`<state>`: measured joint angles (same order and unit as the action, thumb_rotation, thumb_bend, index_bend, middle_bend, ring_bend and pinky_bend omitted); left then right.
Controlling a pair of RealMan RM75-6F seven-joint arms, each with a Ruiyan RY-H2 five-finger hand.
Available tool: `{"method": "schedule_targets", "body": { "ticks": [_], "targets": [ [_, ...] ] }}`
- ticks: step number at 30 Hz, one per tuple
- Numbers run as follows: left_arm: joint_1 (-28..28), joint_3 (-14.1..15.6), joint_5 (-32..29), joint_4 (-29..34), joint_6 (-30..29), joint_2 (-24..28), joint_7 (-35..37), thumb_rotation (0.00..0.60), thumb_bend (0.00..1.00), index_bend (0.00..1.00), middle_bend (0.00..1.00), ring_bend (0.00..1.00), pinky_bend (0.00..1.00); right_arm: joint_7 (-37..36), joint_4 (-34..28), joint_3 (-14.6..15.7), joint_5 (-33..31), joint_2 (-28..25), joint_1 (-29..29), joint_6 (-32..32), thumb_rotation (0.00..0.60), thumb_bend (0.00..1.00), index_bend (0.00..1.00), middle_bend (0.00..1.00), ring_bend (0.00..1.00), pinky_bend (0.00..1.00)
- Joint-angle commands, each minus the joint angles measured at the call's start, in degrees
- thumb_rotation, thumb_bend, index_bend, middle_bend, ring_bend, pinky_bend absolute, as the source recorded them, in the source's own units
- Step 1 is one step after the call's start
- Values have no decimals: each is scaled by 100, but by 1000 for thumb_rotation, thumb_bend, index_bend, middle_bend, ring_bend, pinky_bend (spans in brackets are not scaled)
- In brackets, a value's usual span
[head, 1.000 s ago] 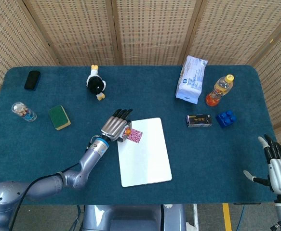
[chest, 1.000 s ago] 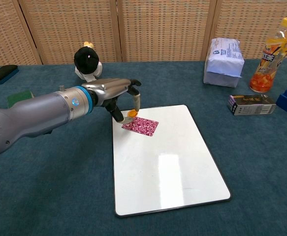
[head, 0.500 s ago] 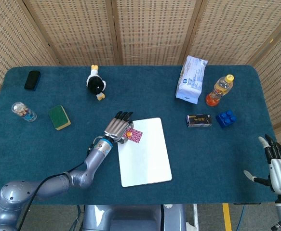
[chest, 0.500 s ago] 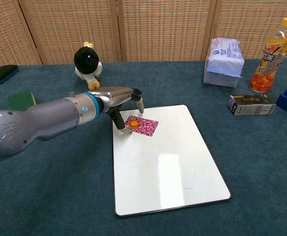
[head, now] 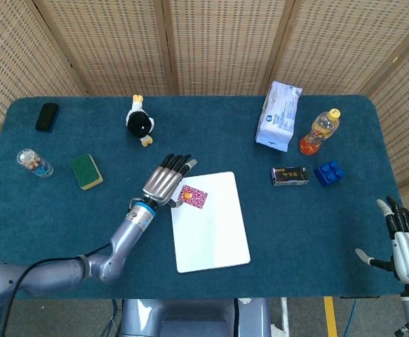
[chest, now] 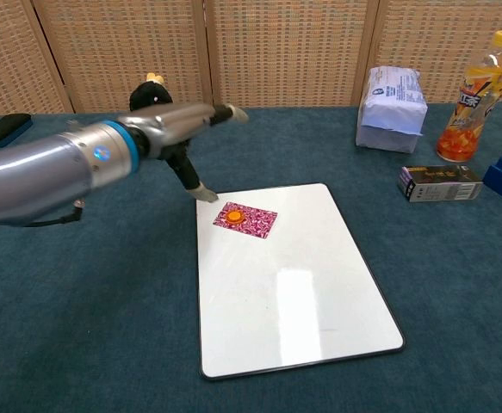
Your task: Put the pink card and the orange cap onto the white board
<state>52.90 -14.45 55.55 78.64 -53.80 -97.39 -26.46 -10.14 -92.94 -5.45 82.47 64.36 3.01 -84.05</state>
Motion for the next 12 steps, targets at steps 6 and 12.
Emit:
{"method": "schedule_targets", "body": {
  "ticks": [6, 12],
  "targets": [
    [-1842, 871, 1308, 2142, -2129, 2284, 516, 600, 0, 0, 0, 0, 0, 241, -24, 0, -5, 41, -14, -57, 600, 0, 60, 13, 0, 0],
    [-2913, 1439, 1436, 2172, -2938, 2763, 1125, 600, 0, 0, 0, 0, 0, 343, -29, -3, 1, 62, -24, -94, 600, 0, 60, 13, 0, 0]
  ]
}}
